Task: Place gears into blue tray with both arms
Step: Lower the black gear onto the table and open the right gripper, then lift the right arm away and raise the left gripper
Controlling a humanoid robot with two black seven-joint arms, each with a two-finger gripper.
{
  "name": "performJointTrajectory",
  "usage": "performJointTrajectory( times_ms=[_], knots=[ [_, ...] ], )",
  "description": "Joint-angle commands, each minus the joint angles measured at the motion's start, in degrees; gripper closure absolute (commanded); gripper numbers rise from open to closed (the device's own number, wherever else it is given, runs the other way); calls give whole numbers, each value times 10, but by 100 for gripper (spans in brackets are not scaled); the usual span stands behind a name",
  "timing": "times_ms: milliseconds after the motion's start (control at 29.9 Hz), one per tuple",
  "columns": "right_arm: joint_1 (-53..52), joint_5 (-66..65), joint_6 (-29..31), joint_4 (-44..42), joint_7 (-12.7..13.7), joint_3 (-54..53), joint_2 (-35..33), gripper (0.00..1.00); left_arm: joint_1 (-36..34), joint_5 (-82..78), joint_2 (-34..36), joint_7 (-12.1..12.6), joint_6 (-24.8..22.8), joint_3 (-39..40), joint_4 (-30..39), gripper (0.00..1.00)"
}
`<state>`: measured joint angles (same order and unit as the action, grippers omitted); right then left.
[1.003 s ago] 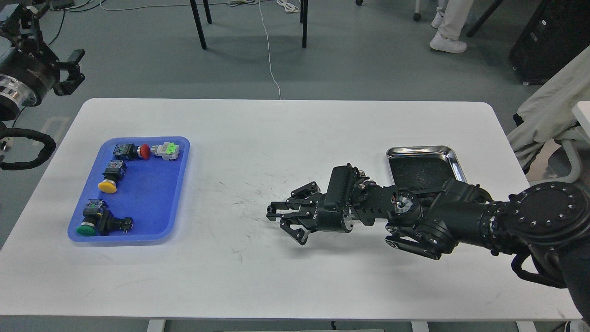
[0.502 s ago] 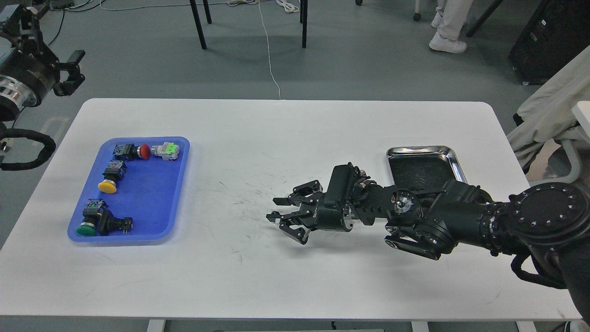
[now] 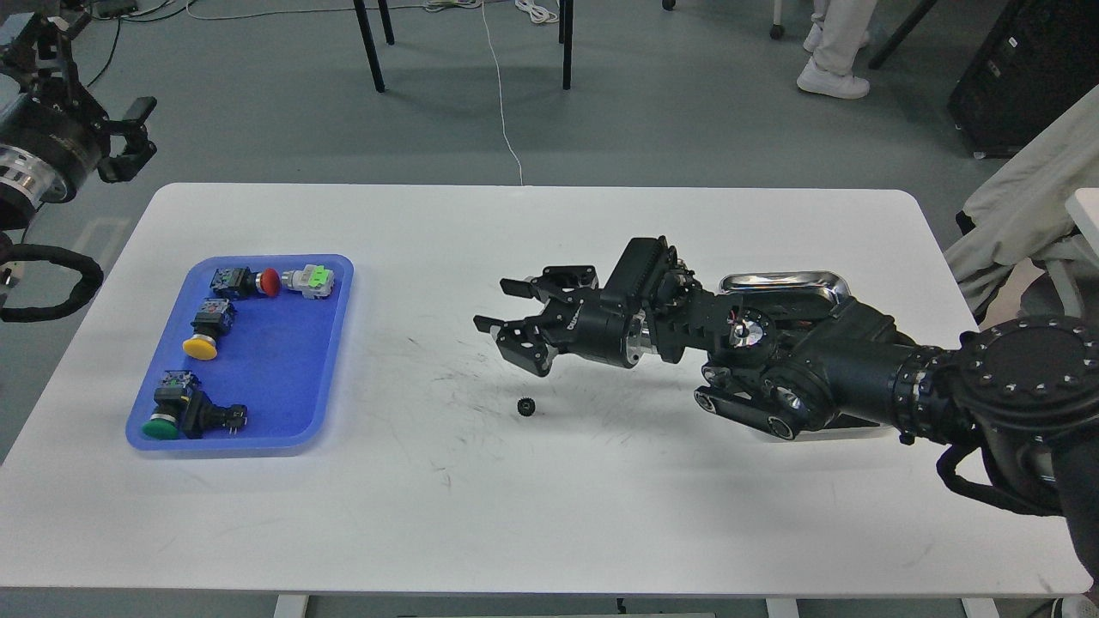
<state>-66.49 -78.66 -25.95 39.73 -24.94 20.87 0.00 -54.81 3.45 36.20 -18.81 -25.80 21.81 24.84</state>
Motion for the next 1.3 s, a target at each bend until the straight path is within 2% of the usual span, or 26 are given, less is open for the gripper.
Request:
performJointTrajectory(
  times_ms=[0, 67, 167, 334, 468, 568, 635, 736, 836, 970, 1103, 1271],
  knots=[
    [-35, 72, 0, -1, 0, -3, 0, 37, 1, 0, -4, -29, 2, 0, -2, 1],
    [-49, 95, 0, -2, 0, -11, 0, 37, 1, -4, -9, -47, 8, -1, -5, 1],
    [-64, 132, 14, -4, 1, -50, 0, 36, -1, -21, -14, -54, 24, -6, -6, 2],
    [-92, 224, 53, -30, 2, -126, 0, 34, -6, -32, -17, -43, 28, -18, 4, 2],
    [-105, 299, 56, -35, 3, -143, 0, 31, -15, -31, -21, -39, 29, -19, 13, 2],
    [-114, 325, 57, -33, 3, -144, 0, 31, -21, -30, -22, -17, 34, -20, 48, 2],
    [-114, 332, 57, -31, 3, -148, -15, 31, -10, -31, -15, -17, 56, -20, 81, 2],
    [-114, 344, 58, -33, 3, -153, -32, 31, 10, -28, -19, -20, 112, -11, 79, 2],
    [-111, 366, 58, -35, 3, -161, -34, 31, 18, -18, -16, -23, 128, 5, 88, 2],
    [-110, 413, 58, -39, 5, -161, -35, 31, 77, 44, -17, -24, 142, 95, 93, 4],
    [-108, 429, 57, -40, 6, -168, -47, 31, 126, 56, -17, -25, 199, 176, 150, 4],
    [-101, 439, 58, -59, 8, -203, -48, 29, 138, 45, -34, -24, 262, 168, 170, 4]
  ],
)
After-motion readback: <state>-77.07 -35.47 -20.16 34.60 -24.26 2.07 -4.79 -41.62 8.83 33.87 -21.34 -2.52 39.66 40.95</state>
